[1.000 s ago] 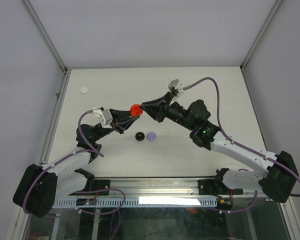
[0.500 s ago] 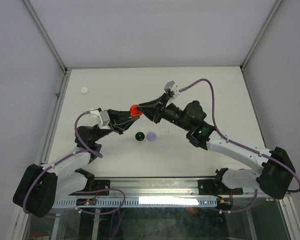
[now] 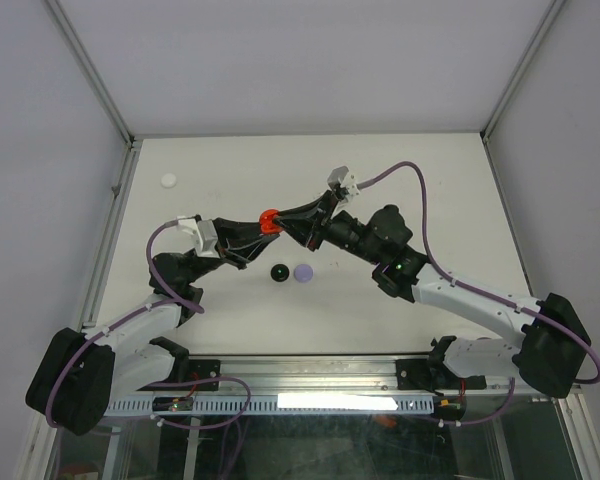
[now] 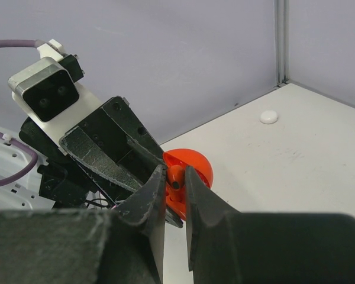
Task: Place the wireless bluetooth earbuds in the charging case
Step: Place the earbud in the charging case.
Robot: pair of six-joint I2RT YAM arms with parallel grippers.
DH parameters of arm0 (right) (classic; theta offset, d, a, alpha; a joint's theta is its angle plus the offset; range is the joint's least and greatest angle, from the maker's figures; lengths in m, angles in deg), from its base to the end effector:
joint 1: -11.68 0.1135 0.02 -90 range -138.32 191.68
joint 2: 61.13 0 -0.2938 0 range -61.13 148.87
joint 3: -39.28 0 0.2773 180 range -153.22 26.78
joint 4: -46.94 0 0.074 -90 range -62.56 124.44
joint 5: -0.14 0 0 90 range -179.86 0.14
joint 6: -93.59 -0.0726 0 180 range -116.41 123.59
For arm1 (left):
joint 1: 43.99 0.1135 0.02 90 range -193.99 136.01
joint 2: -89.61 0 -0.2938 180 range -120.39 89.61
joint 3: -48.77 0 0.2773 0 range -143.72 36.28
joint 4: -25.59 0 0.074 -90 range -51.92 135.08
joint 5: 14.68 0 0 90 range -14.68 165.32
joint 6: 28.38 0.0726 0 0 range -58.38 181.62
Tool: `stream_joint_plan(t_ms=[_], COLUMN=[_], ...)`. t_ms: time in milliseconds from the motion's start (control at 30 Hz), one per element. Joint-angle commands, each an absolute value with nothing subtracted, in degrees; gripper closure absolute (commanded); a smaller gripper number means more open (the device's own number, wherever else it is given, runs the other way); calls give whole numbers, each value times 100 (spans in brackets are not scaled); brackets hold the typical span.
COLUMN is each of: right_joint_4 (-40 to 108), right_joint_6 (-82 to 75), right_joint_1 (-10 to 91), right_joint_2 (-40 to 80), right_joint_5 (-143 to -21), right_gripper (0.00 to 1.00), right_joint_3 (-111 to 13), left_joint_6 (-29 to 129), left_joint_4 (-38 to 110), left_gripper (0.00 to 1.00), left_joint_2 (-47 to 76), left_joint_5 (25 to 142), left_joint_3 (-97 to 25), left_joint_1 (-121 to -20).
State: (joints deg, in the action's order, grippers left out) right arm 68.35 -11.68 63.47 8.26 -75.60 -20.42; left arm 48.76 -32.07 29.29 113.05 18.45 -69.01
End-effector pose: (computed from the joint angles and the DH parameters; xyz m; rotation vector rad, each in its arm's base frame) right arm 0.1909 0.2714 0.3711 -0.6674 1.3099 1.1377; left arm 0.1906 -0.1380 0.2911 0.7251 1.0151 -0.9338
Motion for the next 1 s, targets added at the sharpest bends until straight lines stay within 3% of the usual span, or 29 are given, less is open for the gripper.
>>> stream_joint_plan(t_ms=[0,533,700,867,967], right_joint_4=[7201,7261,7082,6745,6514], right_joint_6=[-1084,-1168,-1080,-846,-672], right_joint_1=[6388,6384,6384,6375,6364], right_joint_2=[706,646,585,446,348], right_joint_5=[-7523,-7708,-7891,-8104,-8254], right_gripper=[91,86,74,55,53], right_joint_3=[-2003,-1762,-1827,-1955,-2026], left_joint_6=[4748,4508,4551,4624,4686], left_joint_4=[-3631,-4095,-4087,-3949,-3749], left_gripper=[100,100,100,100,100], left_joint_2=[2954,2845,2848,2870,2900], left_joint_5=[11160,11003,11085,11063,10975], left_joint_3=[1905,2015,2010,1985,1954], left_joint_1=[-6843,-6845,-6842,-6846,-6842])
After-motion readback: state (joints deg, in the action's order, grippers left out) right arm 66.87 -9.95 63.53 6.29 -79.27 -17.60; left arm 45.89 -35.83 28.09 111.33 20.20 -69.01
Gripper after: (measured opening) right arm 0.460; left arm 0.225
